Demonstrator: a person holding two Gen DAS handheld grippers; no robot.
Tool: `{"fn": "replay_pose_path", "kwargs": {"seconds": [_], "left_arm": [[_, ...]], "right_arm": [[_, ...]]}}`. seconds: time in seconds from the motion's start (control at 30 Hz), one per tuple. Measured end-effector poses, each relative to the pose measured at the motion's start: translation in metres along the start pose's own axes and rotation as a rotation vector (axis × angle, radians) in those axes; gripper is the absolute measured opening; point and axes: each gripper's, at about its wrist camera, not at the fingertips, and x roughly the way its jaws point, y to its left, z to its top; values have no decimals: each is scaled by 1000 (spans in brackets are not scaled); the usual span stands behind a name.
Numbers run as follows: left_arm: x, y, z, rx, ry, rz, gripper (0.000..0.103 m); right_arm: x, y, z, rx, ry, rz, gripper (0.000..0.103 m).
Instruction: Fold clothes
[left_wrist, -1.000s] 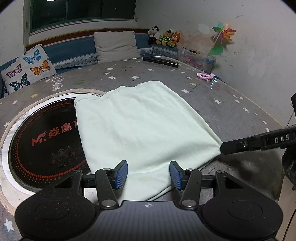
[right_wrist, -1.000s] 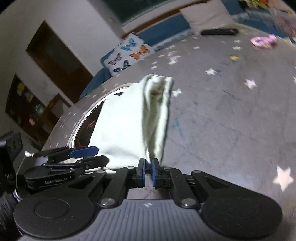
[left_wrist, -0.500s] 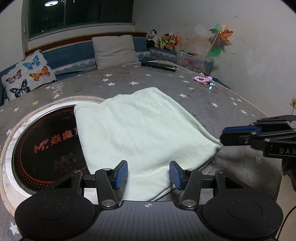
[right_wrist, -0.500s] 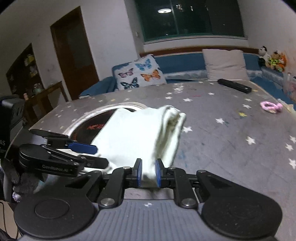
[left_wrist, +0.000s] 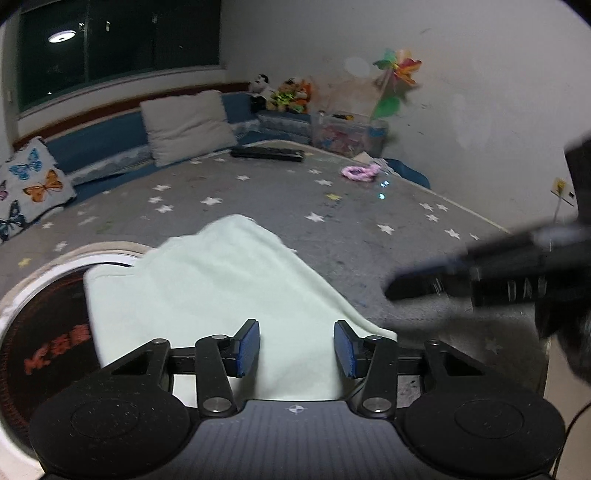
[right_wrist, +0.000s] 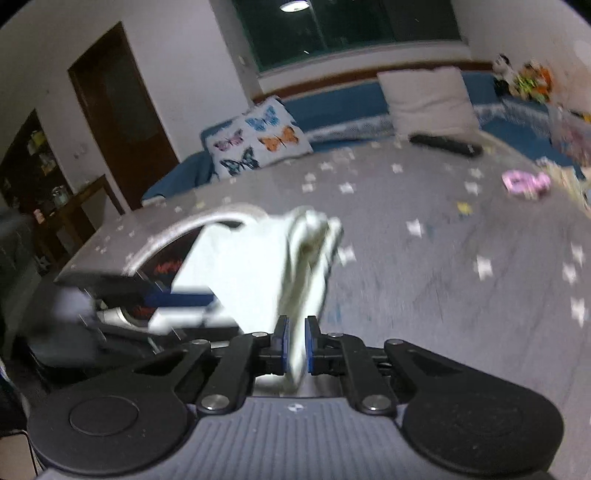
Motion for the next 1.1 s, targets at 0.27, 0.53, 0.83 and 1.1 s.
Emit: {"fn": "replay_pose_path", "kwargs": {"seconds": [0.27, 0.53, 0.83, 1.1], "left_arm": [[12, -14, -4, 63, -7, -62, 45], [20, -11, -5, 54, 2, -111, 44], [28, -8, -5, 41, 9, -156, 44], [28, -4, -5, 25, 6, -172, 45]], "right_arm": [[44, 23, 55, -146, 0, 68, 11], [108, 36, 72, -314, 53, 18, 11], [130, 2, 72, -213, 70, -25, 10], [150, -5, 82, -209, 79, -18, 9]]}}
